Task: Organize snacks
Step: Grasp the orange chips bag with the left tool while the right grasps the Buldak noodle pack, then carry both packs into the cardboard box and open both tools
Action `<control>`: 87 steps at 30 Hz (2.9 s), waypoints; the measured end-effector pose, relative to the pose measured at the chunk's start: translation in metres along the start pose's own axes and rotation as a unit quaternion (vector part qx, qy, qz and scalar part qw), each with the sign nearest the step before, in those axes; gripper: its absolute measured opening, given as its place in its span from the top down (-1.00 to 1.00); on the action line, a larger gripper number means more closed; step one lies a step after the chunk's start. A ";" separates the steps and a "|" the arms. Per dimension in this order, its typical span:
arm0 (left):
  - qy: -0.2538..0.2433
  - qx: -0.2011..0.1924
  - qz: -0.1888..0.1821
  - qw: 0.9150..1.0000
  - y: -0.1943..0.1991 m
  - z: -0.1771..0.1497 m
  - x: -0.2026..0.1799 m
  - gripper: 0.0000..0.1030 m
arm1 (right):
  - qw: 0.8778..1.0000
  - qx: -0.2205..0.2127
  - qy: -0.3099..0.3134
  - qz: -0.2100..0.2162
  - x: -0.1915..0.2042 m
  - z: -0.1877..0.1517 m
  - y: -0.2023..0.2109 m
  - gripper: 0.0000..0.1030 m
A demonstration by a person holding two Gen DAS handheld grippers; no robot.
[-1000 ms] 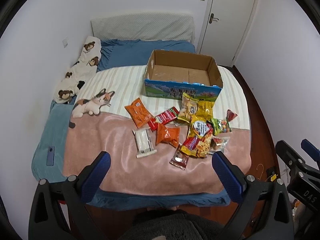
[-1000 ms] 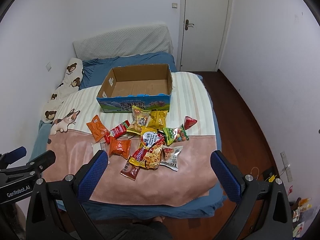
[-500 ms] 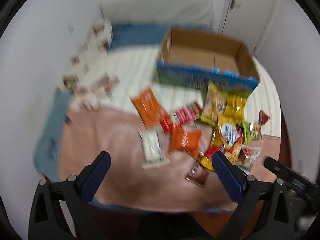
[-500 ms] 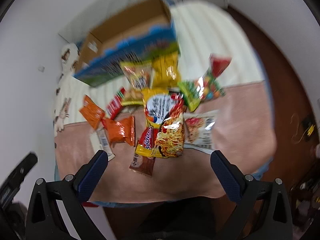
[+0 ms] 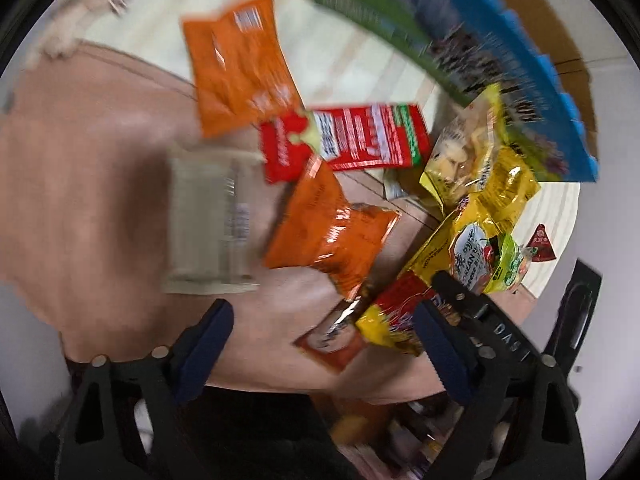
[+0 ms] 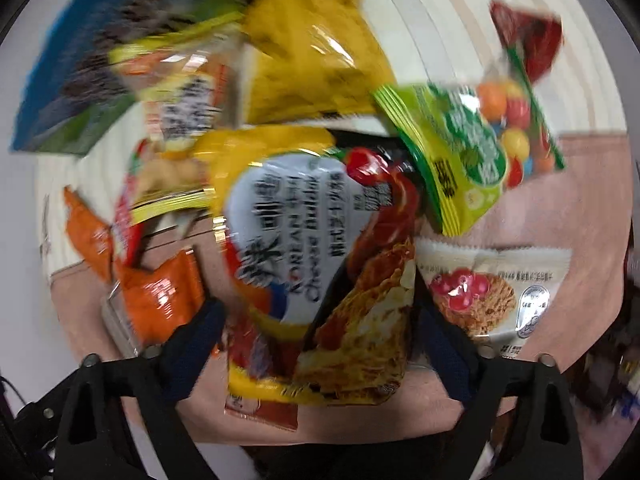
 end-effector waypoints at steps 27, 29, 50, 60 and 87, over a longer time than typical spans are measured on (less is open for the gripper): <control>-0.133 -0.005 0.104 0.986 -0.014 0.017 -0.037 -0.34 | 0.996 0.039 0.046 0.066 -0.023 0.022 -0.022 -0.83; -0.133 -0.011 0.106 0.985 -0.010 0.017 -0.043 -0.34 | 0.996 0.038 0.058 0.053 -0.019 0.025 -0.030 -0.84; -0.220 -0.035 0.156 0.962 -0.024 -0.032 -0.052 -0.15 | 0.994 0.011 0.107 0.004 0.000 0.011 -0.027 -0.44; -0.201 -0.074 0.096 0.972 0.045 -0.048 -0.042 -0.15 | 0.991 -0.021 0.125 0.036 0.013 -0.002 0.022 -0.36; -0.203 -0.149 0.034 0.967 0.127 0.201 -0.155 -0.16 | 0.975 -0.159 0.151 0.042 0.130 0.245 0.172 -0.36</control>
Point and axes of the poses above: each gripper's, at about its wrist camera, not at the fingertips, and y roughly against the way its jaws point, x to its left, z to its top, the point moved 4 cm from there along -y, roughly the way its jaws point, and after that the axes turned 3 degrees about -y, right-handed, at the moved point
